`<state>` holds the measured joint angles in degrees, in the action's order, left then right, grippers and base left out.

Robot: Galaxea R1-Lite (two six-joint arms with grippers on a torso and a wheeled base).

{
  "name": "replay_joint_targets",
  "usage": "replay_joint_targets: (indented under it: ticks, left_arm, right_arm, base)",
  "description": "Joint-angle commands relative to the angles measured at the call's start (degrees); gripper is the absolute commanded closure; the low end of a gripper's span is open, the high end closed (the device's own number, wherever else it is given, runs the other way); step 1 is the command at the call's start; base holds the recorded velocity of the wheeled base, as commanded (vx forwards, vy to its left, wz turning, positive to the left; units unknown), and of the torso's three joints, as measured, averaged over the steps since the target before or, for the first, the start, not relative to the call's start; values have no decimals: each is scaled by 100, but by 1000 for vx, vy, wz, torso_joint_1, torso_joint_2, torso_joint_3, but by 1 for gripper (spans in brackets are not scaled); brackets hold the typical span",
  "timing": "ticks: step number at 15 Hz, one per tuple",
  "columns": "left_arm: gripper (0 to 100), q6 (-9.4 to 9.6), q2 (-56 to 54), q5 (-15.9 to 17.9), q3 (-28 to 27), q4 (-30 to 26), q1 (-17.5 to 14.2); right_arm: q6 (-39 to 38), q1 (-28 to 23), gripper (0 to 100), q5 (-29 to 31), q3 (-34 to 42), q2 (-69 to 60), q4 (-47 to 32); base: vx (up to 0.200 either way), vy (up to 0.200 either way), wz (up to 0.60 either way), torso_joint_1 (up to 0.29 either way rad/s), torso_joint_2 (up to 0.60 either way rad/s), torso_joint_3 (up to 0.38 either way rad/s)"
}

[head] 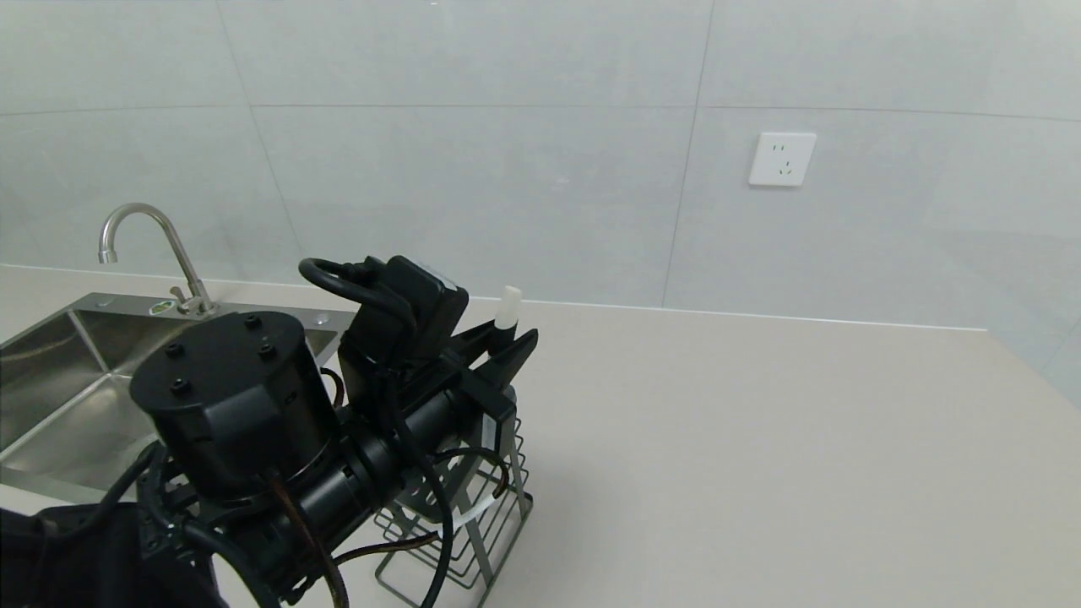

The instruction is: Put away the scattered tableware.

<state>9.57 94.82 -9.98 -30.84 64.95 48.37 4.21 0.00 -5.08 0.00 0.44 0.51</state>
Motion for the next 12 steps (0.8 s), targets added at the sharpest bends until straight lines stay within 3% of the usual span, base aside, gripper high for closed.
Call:
replay_joint_targets:
  ticks: [1,12]
  left_arm:
    - [100,1,63,-12,-1,0,-12]
    - [100,-34,-69,-30,201,9,-12]
  right_arm:
    - [1,0,100,-1,0,9,2]
    - [-7,0,100,-1,0,9,2]
  base:
    - [0,0,0,0,0,0]
    - [0,0,0,0,0,0]
